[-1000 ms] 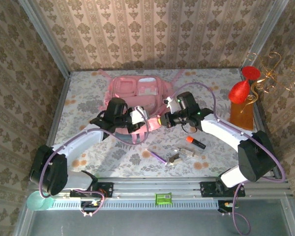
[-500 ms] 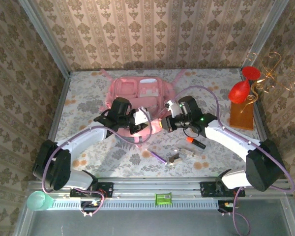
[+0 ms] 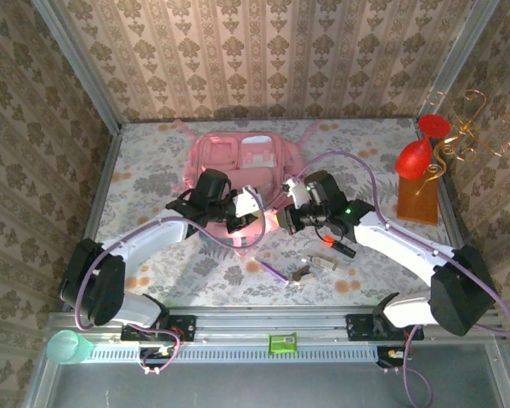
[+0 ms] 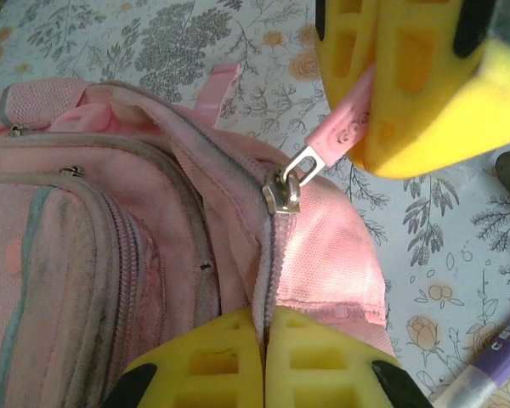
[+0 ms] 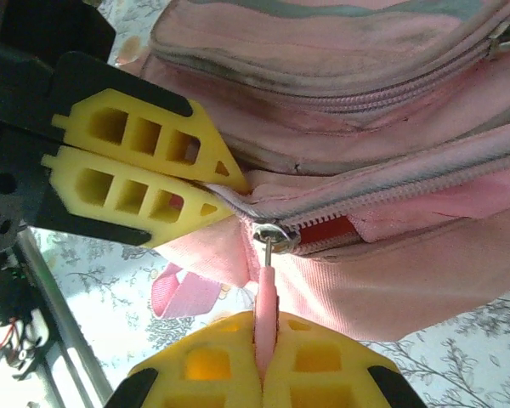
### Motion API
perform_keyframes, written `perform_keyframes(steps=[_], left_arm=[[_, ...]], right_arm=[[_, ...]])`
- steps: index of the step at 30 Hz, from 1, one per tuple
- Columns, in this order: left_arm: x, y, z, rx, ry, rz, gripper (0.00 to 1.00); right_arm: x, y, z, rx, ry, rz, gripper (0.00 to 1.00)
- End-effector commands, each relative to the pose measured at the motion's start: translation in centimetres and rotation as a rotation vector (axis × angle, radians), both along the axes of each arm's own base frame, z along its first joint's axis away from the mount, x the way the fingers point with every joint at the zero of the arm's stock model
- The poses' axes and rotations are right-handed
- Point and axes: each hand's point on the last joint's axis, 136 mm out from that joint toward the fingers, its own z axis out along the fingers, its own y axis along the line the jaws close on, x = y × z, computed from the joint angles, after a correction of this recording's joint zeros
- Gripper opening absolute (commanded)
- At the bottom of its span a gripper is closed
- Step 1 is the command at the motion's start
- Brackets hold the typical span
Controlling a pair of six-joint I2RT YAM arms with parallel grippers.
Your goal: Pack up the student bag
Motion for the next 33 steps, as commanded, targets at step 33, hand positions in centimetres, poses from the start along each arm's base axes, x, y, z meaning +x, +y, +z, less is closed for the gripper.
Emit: perform_keyframes(steps=[33], left_arm=[[2.4,0.2,0.3,-0.017,-0.037,0.071,0.03]], right_arm=[[-0.5,3.6,7.6,0.234,-0.106,0.103,0.0]])
